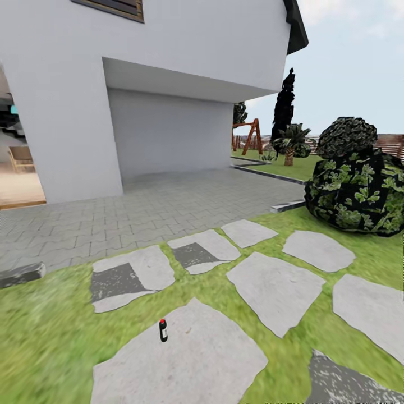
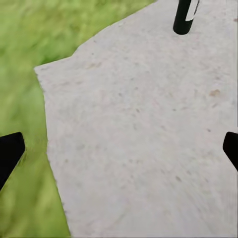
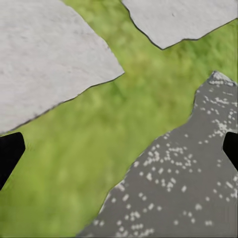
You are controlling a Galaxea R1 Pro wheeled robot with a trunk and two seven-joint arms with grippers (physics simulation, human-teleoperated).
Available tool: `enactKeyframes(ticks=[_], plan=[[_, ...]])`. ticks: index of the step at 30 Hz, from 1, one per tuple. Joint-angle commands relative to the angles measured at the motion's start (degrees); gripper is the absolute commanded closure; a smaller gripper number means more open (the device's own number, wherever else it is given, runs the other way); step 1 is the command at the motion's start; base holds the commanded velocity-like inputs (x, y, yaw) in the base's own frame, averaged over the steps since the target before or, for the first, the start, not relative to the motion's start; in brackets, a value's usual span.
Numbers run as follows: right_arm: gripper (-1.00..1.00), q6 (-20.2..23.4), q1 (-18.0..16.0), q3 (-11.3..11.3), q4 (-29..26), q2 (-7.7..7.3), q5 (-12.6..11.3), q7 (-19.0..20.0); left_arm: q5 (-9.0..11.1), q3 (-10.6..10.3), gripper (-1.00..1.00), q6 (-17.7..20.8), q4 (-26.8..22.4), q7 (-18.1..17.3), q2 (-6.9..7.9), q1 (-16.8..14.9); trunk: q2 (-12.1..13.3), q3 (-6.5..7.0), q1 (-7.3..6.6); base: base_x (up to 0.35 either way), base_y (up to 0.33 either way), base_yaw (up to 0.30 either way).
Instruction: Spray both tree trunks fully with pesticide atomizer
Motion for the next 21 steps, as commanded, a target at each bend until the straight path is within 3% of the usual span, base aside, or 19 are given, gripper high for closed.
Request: enactKeyframes(ticks=[1,21], plan=[[-1.00,0.00,0.00,0.00,0.02,0.00,0.00,0.02,0.00,0.00,-1.00,0.00,0.00,0.00,-0.03,0.00,0.00,0.01,0.00,0.000,0.303,-0.172],[-1.00,0.00,0.00,0.00,0.06,0.00,0.00,0.00,0.00,0.00,-1.00,0.00,0.00,0.02,0.00,0.00,0.00,0.47,0.00,0.000,0.303,-0.282]])
